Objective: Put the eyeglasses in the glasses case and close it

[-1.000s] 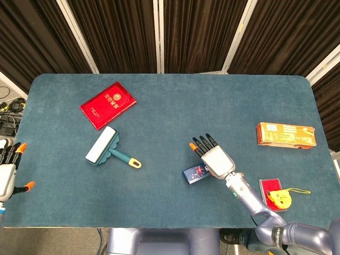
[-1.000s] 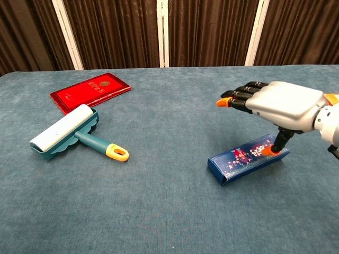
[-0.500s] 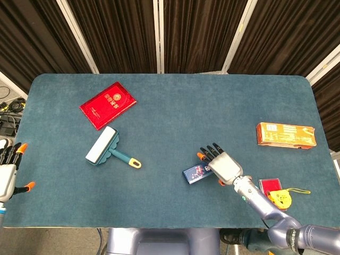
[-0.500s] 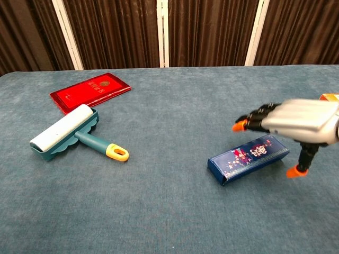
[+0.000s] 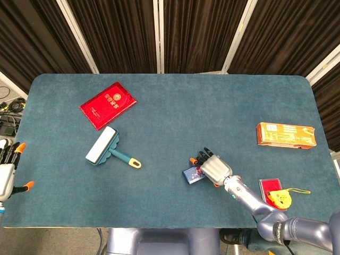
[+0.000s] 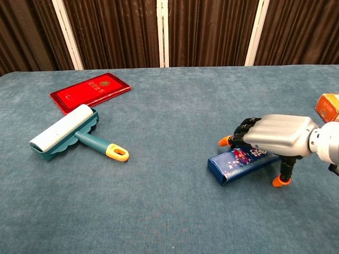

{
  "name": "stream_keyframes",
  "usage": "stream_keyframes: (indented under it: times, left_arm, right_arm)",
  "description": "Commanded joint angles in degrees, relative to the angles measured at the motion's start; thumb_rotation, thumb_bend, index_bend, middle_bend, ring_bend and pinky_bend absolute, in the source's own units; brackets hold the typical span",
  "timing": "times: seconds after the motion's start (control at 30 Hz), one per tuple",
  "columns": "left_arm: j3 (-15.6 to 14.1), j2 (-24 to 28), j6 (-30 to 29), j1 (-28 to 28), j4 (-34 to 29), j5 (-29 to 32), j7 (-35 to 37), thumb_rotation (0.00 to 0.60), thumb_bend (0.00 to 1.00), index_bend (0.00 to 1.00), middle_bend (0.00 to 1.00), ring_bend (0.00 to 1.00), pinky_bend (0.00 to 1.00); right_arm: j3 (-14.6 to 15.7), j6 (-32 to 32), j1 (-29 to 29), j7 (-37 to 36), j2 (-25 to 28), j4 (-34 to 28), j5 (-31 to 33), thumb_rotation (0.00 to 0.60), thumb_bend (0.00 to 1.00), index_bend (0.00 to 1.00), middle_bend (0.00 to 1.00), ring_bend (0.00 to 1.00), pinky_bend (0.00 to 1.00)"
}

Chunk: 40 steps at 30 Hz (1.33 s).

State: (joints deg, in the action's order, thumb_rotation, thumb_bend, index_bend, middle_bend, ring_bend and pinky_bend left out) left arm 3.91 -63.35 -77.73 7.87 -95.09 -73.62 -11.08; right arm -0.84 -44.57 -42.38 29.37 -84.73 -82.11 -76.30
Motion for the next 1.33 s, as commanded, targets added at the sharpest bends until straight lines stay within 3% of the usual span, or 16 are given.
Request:
stream_keyframes:
  times: [0.03, 0.1, 0.23, 0.33, 0.4, 0.43, 0.47, 0.6, 0.73, 0.8, 0.93, 1.03, 1.33]
  left_arm:
    - [0.0, 0.0, 0.1, 0.0, 0.0, -0.1, 0.1, 0.600, 0.00, 0.00, 0.00, 0.00, 0.00]
    - [0.0, 0.0, 0.1, 0.1, 0.0, -0.1, 0.1, 0.600, 0.00, 0.00, 0.00, 0.00, 0.00]
    - [-0.1, 0.0, 0.0, 0.0, -0.1, -0.2, 0.0, 0.600, 0.00, 0.00, 0.00, 0.00, 0.00]
    - [-0.1, 0.0, -0.1, 0.0, -0.2, -0.3, -0.1, 0.600, 0.00, 0.00, 0.00, 0.00, 0.00]
    - [-0.1, 0.0, -0.2, 0.0, -0.2, -0.3, -0.1, 0.600, 0.00, 0.00, 0.00, 0.00, 0.00]
    - [-0.2, 0.0, -0.1, 0.0, -0.2, -0.3, -0.1, 0.600, 0.00, 0.00, 0.00, 0.00, 0.00]
    - [-0.2, 0.0, -0.1, 0.0, -0.3, -0.3, -0.1, 0.600, 0.00, 0.00, 0.00, 0.00, 0.00]
    - [-0.3, 0.2, -0.4, -0.1, -0.5, -0.8, 0.2, 0.600, 0.00, 0.00, 0.00, 0.00, 0.00]
    - [-0.4, 0.8, -1.4, -0.6, -1.0, -1.9, 1.3, 0.600, 0.00, 0.00, 0.00, 0.00, 0.00]
    - [-0.5, 1.3, -3.2, -1.2, -1.3, -3.5, 2.0, 0.600, 0.00, 0.00, 0.00, 0.00, 0.00]
    - [0.2, 0.2, -8.2, -2.2, 0.0, -6.0, 0.0, 0.600, 0.00, 0.00, 0.00, 0.00, 0.00]
    - [-0.2, 0.5, -9.5, -2.9, -0.5, -7.5, 1.9, 0.600, 0.00, 0.00, 0.00, 0.00, 0.00]
    - [-0.9, 1.7, -10.9, -3.9, -0.1, -10.3, 5.9, 0.600, 0.00, 0.00, 0.00, 0.00, 0.00]
  right_arm:
    - [0.0, -0.8, 0.0, -0.9, -0.4, 0.6, -0.8, 0.600, 0.17, 0.32, 0.38, 0.25, 0.00]
    - [0.1, -1.3, 0.1, -1.5, -0.5, 0.9, -1.3, 0.600, 0.22, 0.42, 0.41, 0.29, 0.00]
    - [0.2, -1.7, 0.1, -2.4, -0.4, 1.0, -1.9, 0.600, 0.23, 0.44, 0.41, 0.30, 0.00]
    - [0.6, -1.3, 0.1, -2.9, 0.3, 0.5, -2.1, 0.600, 0.18, 0.28, 0.30, 0.24, 0.00]
    - [0.8, -1.1, 0.2, -2.2, 0.9, -0.3, -1.5, 0.600, 0.08, 0.07, 0.10, 0.09, 0.00]
    - [0.9, -1.2, 0.3, -1.6, 1.3, -0.9, -1.2, 0.600, 0.05, 0.03, 0.05, 0.05, 0.00]
    - [0.9, -1.5, 0.4, -1.0, 1.7, -1.6, -0.9, 0.600, 0.02, 0.00, 0.01, 0.01, 0.00]
    - [1.3, -4.4, 1.7, 1.6, 4.4, -5.8, -0.8, 0.600, 0.00, 0.00, 0.00, 0.00, 0.00]
    - [2.1, -10.4, 4.7, 1.8, 8.8, -11.2, -3.1, 0.600, 0.00, 0.00, 0.00, 0.00, 0.00]
    - [2.8, -18.9, 8.7, -1.5, 11.9, -13.6, -7.6, 0.600, 0.00, 0.00, 0.00, 0.00, 0.00]
    - [4.2, -31.1, 14.7, -9.7, 13.6, -11.2, -14.7, 0.600, 0.00, 0.00, 0.00, 0.00, 0.00]
    - [4.0, -38.2, 18.7, -14.3, 14.1, -8.5, -16.2, 0.600, 0.00, 0.00, 0.00, 0.00, 0.00]
    - [3.3, -45.5, 25.5, -20.6, 13.1, -0.6, -15.1, 0.600, 0.00, 0.00, 0.00, 0.00, 0.00]
